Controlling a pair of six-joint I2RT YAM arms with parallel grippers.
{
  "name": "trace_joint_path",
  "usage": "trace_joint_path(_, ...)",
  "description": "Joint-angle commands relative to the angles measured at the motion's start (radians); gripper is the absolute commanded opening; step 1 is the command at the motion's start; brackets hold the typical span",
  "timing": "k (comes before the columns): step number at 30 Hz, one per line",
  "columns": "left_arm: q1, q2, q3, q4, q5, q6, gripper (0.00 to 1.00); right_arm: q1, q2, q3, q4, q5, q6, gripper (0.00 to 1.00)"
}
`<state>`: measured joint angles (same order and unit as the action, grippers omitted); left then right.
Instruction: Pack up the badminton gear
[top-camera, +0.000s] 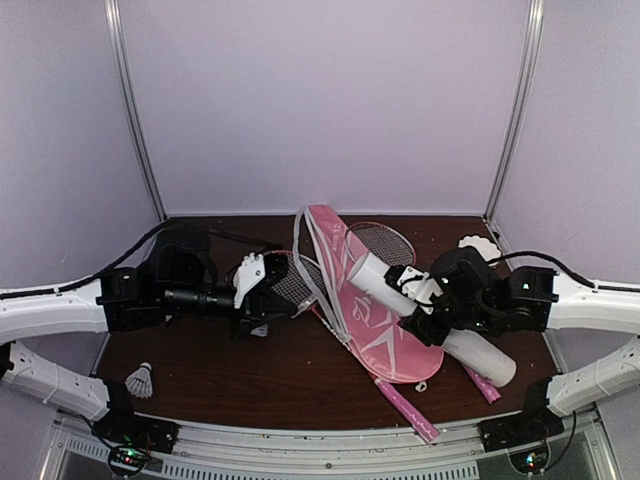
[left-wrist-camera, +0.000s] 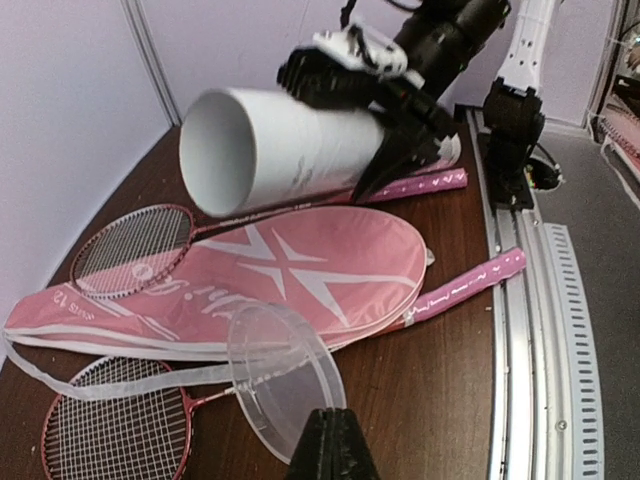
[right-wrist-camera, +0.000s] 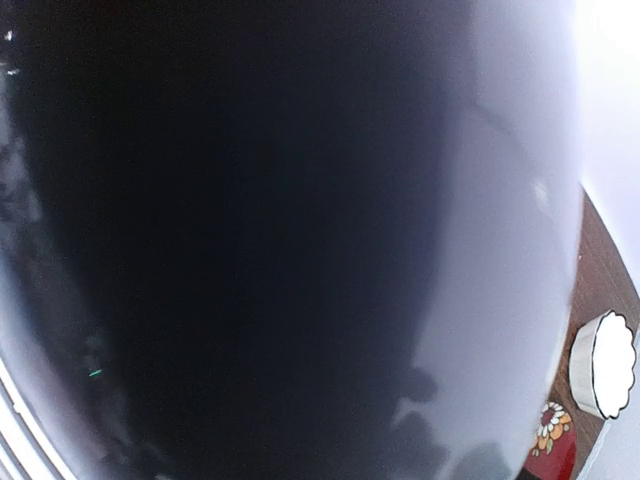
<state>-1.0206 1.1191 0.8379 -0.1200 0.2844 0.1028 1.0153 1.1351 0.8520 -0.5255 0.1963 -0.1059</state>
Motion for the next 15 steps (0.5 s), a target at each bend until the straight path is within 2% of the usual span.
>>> trace_joint_path(1,0.005,0.101,0.007,-0.056,-0.111,-0.026,0.00,-0.019,-0.074,-0.018,0.037,0.034,0.033,0.49)
trace_joint_path(10,0.005,0.476,0.151,-0.224,-0.255,-0.050,0.00,-0.020,-0.140,-0.028,0.050,-0.018,0.034,0.49)
trace_joint_path(15,0.004,0.572,0.215,-0.289,-0.298,-0.052,0.00,-0.020,-0.161,-0.041,0.054,-0.030,0.035,0.49)
